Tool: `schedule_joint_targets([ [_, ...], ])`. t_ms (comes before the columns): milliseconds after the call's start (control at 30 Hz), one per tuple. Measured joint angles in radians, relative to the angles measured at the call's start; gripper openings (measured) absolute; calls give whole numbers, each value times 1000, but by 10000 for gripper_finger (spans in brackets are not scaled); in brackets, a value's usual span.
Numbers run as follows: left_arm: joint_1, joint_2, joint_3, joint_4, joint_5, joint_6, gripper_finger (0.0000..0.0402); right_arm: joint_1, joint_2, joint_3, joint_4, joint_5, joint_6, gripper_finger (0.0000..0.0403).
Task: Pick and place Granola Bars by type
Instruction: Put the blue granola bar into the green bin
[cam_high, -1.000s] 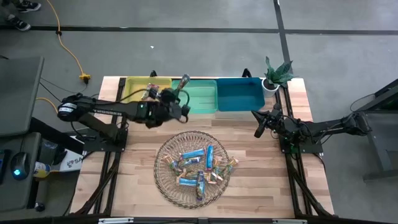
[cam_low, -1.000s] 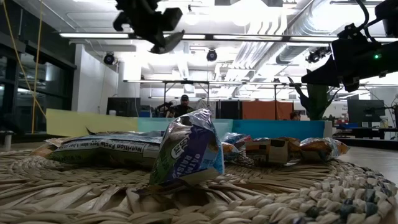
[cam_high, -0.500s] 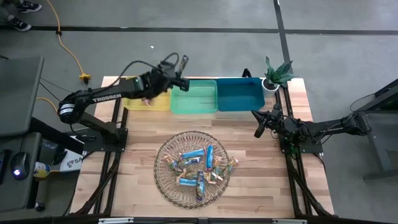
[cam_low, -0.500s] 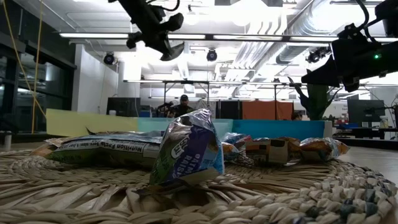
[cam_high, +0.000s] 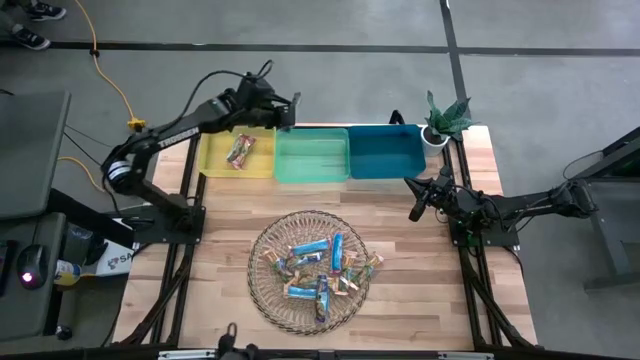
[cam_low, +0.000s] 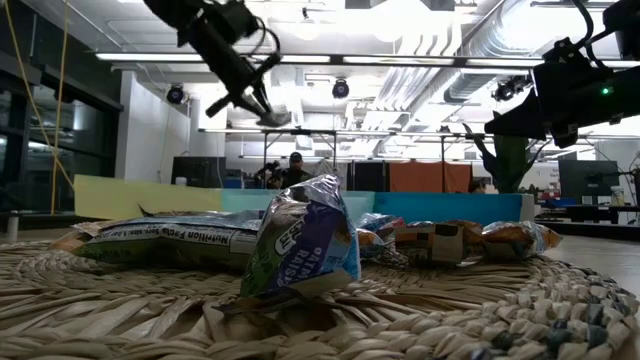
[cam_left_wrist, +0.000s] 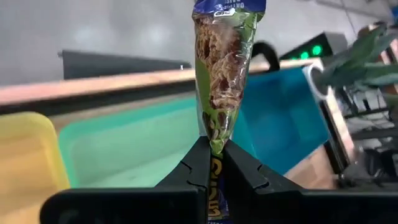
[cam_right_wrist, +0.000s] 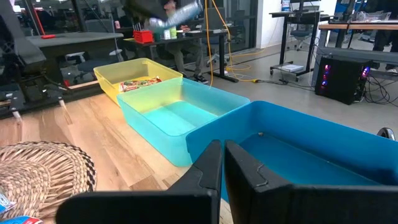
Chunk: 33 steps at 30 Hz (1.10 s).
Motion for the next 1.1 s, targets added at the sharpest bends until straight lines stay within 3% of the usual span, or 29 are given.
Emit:
schedule_joint_targets([
  [267, -25, 140, -1, -50, -25, -37, 19, 0, 0, 0, 0, 0, 0, 0],
  [500, -114, 234, 1, -136, -146, -104, 19, 0, 0, 0, 1, 0, 0, 0],
  [900, -170, 260, -1, -251, -321, -236, 20, 0, 0, 0, 1, 0, 0, 0],
  [1100, -170, 260, -1, -239, -291, -208, 69, 0, 0, 0, 0, 0, 0, 0],
])
